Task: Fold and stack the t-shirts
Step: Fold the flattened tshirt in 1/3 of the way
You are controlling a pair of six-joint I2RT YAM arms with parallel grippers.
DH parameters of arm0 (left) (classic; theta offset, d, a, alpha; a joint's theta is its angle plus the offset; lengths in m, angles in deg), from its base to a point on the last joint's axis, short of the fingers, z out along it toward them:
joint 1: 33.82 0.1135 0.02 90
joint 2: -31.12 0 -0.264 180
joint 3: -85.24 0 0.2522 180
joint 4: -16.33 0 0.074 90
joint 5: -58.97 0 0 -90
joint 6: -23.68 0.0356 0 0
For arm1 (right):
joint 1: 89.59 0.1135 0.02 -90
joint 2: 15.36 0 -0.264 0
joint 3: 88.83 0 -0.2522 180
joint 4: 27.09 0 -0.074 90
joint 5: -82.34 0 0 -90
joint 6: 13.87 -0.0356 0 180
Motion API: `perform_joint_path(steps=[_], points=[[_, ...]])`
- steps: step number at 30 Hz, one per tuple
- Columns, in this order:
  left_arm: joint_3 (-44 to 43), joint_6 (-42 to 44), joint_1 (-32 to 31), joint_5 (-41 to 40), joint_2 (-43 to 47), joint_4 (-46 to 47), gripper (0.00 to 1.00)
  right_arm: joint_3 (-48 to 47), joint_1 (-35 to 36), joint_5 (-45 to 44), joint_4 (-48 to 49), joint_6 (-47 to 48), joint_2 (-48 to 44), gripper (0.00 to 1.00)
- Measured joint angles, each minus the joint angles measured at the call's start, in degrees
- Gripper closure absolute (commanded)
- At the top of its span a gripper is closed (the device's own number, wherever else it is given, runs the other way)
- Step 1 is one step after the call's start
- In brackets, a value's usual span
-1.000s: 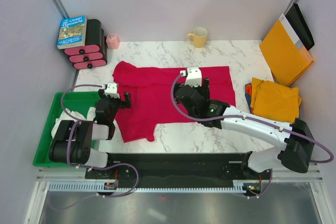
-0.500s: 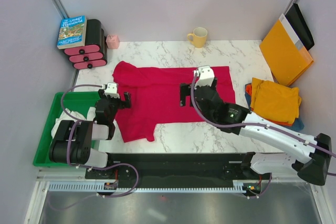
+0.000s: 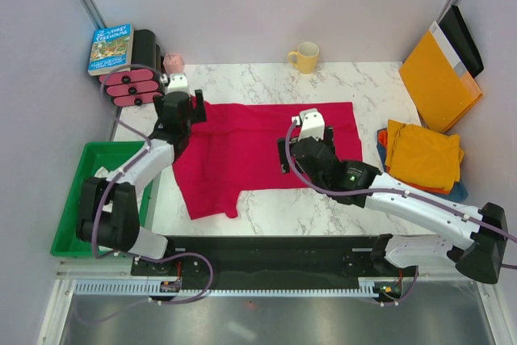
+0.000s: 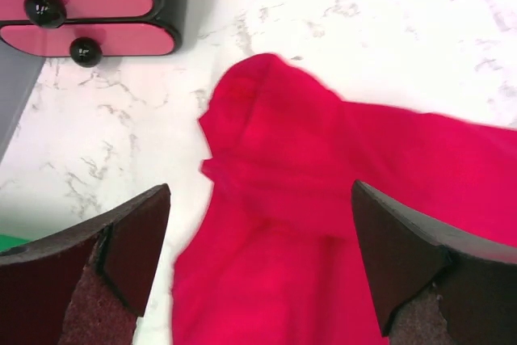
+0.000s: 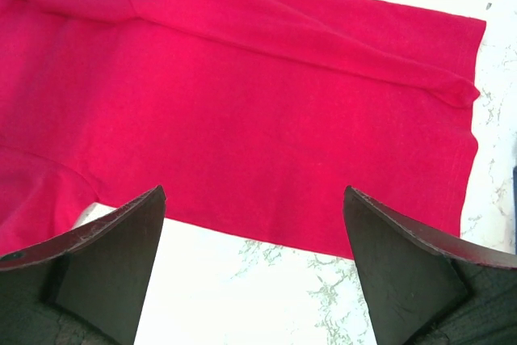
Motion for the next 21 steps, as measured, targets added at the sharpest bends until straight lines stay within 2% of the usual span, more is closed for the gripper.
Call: perform_joint_path(steps=[2, 4, 5, 8, 9, 11, 14, 21], points=[[-7.2, -3.3, -3.2, -4.5, -0.6, -8.2, 0.01, 0.0, 0.0, -0.2, 0.0, 0.2, 1.2, 0.02], [-9.7, -10.9, -6.8, -6.6, 0.5, -16.7, 0.0, -0.1, 0.0, -0.6, 0.0, 0.3, 2.5, 0.02], [-9.1, -15.9, -8.2, -6.6, 1.2, -20.3, 0.09, -0.2, 0.0, -0.7, 0.0, 0.3, 3.3, 0.02], [-1.6, -25.5, -8.1, 1.7, 4.2, -24.6, 0.26, -0.3, 0.0, -1.0, 0.1, 0.4, 4.7, 0.02], [1.0, -27.7, -7.8, 4.0, 4.6, -25.8, 0.28, -0.4, 0.0, -1.0, 0.1, 0.5, 5.0, 0.02], [3.8, -30.4, -7.8, 6.8, 4.2, -29.5, 0.28, -0.8, 0.0, -1.1, 0.5, 1.0, 5.4, 0.02], [3.5, -31.5, -8.9, 8.4, 3.1, -32.6, 0.29, -1.6, 0.0, -1.5, 1.0, 1.2, 5.8, 0.02], [-7.7, -30.8, -8.3, 7.8, -3.2, -33.9, 0.33, -1.8, 0.0, -1.2, 1.5, -0.4, 5.7, 0.02]])
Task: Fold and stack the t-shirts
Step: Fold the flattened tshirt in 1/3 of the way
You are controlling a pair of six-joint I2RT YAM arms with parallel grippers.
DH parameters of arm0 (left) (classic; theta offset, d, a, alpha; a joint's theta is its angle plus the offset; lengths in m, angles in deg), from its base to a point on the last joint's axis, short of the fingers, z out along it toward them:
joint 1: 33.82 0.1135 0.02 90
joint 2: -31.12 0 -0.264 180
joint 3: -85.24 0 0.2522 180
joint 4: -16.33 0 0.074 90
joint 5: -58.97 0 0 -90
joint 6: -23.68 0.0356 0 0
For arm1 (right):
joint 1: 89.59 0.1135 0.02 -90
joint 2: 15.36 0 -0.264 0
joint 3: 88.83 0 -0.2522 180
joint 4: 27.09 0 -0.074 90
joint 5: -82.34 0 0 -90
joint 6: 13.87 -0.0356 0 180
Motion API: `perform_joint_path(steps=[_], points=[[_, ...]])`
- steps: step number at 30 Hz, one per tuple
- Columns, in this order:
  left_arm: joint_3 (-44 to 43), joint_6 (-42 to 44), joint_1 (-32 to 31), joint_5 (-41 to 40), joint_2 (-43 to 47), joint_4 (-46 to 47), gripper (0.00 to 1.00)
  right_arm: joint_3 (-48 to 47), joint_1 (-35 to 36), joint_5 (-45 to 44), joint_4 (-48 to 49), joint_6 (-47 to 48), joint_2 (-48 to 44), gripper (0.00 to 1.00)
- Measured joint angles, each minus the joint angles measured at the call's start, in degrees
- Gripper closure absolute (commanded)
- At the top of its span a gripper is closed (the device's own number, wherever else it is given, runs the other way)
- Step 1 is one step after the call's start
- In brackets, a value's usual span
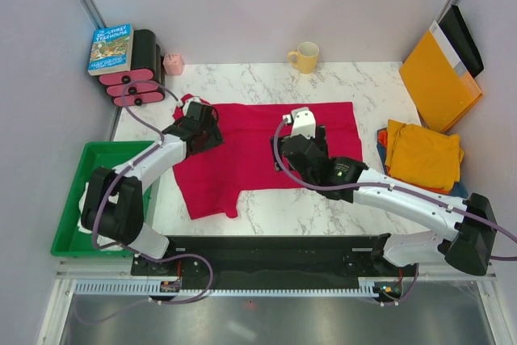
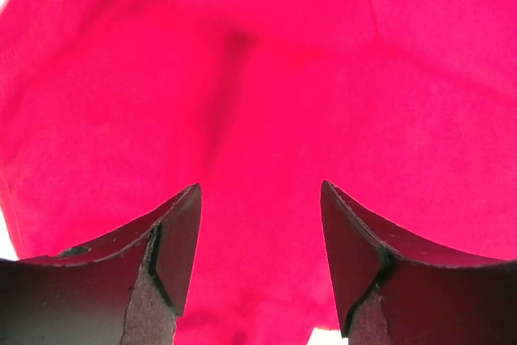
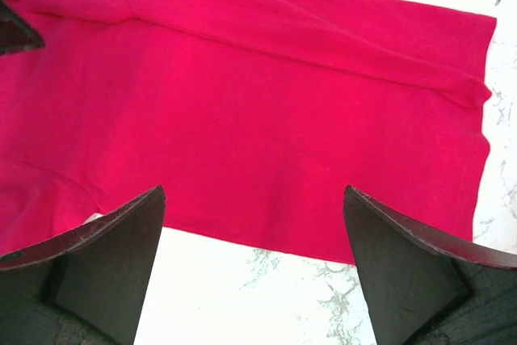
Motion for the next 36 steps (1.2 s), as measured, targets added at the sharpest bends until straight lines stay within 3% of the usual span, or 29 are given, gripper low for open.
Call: perform_joint_path(steps=[15, 21, 27, 30, 36], points=[[-11.0, 3.2, 8.3, -0.8, -16.4, -0.5, 0.34, 0.0, 0.4, -0.9, -1.7, -1.5, -3.0, 0.02], [-18.2, 4.7, 9.8, -0.8, -21.5, -0.8, 0.43, 0.0, 0.4, -1.8, -1.9, -0.5, -2.8, 0.02], [-22.7, 5.7, 9.7, -0.7, -26.9, -1.6, 0.6, 0.0, 0.4, -2.4, -1.9, 1.3, -0.8, 0.02], [-23.0, 6.0, 9.7, -0.7, -28.0, -2.1, 0.98, 0.0, 0.4, -2.5, -1.9, 2.0, 0.0, 0.02], [-23.0, 6.4, 9.7, -0.8, -28.0, -2.3, 0.98, 0.0, 0.4, -2.4, -1.8, 2.2, 1.1, 0.02]])
